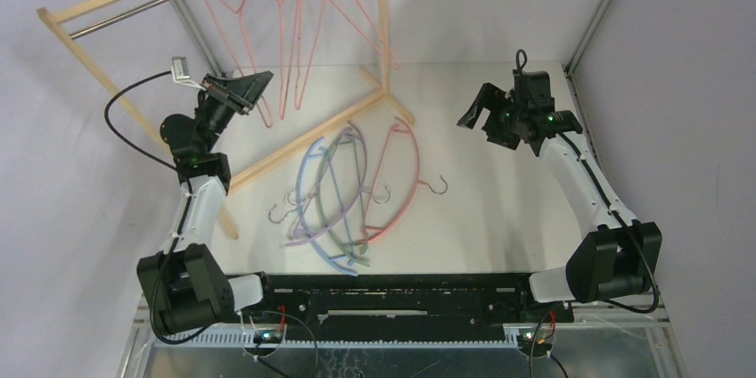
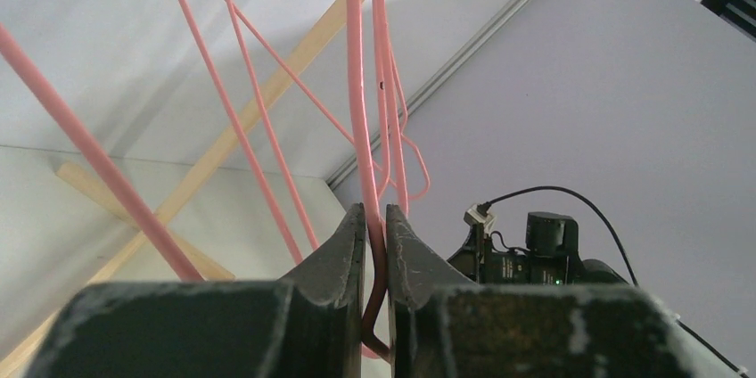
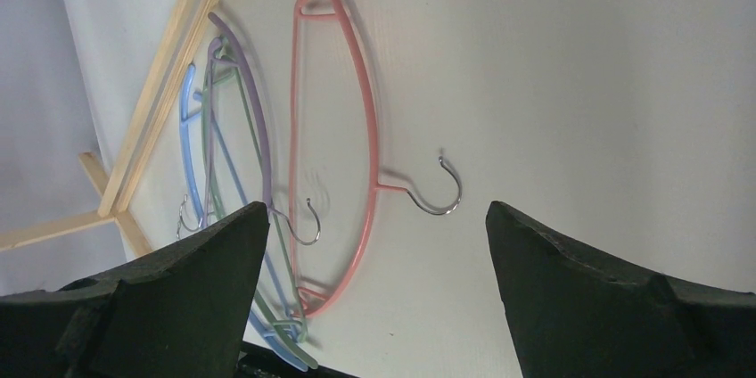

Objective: Organize the hangers
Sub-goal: Place the hanger at the clothesline.

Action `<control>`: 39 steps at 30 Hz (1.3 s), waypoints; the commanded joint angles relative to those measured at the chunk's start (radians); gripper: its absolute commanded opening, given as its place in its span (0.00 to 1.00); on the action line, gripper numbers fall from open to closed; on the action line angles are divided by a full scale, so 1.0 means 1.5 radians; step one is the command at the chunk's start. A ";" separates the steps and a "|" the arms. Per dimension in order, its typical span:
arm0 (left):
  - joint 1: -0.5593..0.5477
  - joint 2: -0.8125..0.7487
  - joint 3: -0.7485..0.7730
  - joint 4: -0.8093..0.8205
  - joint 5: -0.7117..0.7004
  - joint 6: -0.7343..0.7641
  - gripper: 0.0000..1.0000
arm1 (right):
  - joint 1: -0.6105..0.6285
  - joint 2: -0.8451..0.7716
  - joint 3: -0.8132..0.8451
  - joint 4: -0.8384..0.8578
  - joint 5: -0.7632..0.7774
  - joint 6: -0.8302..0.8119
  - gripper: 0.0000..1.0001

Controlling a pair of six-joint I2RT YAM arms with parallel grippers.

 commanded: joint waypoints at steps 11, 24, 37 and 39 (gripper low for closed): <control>-0.110 0.073 0.178 -0.231 0.042 0.121 0.00 | 0.000 -0.007 0.019 0.002 0.006 -0.016 1.00; -0.130 0.075 0.204 -0.339 0.013 0.206 0.67 | 0.000 -0.016 0.018 -0.023 0.004 -0.040 1.00; -0.130 -0.049 0.203 -0.502 0.011 0.307 1.00 | 0.092 -0.010 0.002 -0.024 0.045 -0.052 1.00; -0.130 -0.073 0.185 -0.536 0.014 0.323 1.00 | 0.119 0.003 0.003 -0.022 0.048 -0.053 1.00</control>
